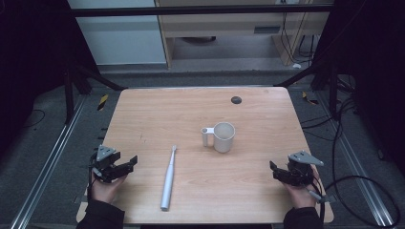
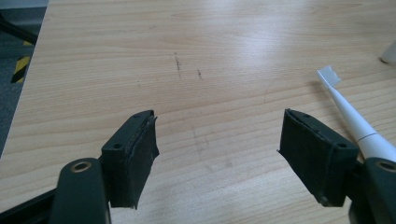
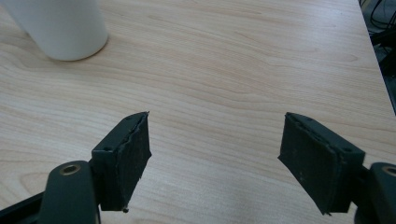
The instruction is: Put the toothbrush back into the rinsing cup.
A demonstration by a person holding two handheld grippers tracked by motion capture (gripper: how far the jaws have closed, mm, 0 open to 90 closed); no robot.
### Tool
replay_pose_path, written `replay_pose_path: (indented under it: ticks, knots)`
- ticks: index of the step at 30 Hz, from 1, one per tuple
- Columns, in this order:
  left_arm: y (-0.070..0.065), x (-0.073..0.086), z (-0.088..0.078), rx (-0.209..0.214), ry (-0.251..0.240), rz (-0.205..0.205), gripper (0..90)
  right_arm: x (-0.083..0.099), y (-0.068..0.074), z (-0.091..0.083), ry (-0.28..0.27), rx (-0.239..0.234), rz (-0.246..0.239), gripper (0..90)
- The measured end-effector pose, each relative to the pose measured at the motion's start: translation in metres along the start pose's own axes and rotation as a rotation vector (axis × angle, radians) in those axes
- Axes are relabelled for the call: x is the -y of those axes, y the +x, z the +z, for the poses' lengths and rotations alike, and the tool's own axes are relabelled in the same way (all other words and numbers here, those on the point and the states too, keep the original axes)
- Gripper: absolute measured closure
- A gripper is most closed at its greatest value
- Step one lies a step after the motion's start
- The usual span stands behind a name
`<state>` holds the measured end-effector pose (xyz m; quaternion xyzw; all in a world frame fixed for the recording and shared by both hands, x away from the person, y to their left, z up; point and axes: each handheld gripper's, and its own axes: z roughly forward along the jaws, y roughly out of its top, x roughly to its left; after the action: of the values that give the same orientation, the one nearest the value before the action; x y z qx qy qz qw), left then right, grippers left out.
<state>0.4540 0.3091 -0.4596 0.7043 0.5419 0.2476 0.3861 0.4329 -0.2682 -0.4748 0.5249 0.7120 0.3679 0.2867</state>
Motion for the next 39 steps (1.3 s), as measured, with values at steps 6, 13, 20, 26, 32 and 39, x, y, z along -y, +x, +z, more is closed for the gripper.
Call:
replay_pose_path:
  ticks: [6, 13, 20, 26, 32, 39]
  knots:
    - [-0.003, -0.002, -0.004, 0.019, 0.01, -0.015, 30.7, 0.002, 0.001, -0.006, -0.008, 0.0, 0.0, 26.2]
    - [-0.013, -0.005, -0.004, 0.046, 0.038, 0.014, 30.4, 0.001, 0.004, -0.007, 0.0, 0.001, -0.005, 27.0]
    - [-0.027, -0.013, -0.005, 0.084, 0.057, 0.034, 29.7, 0.0, 0.009, -0.006, 0.013, -0.004, -0.025, 27.5]
    - [-0.038, -0.019, -0.004, 0.106, 0.069, 0.053, 28.8, 0.0, 0.01, -0.005, 0.012, -0.005, -0.028, 27.6]
    - [-0.047, -0.024, -0.004, 0.12, 0.08, 0.075, 28.9, -0.001, 0.011, -0.005, 0.017, -0.009, -0.032, 27.8]
    - [-0.059, -0.026, -0.001, 0.138, 0.099, 0.097, 31.4, -0.002, 0.012, -0.004, 0.02, -0.009, -0.043, 28.4]
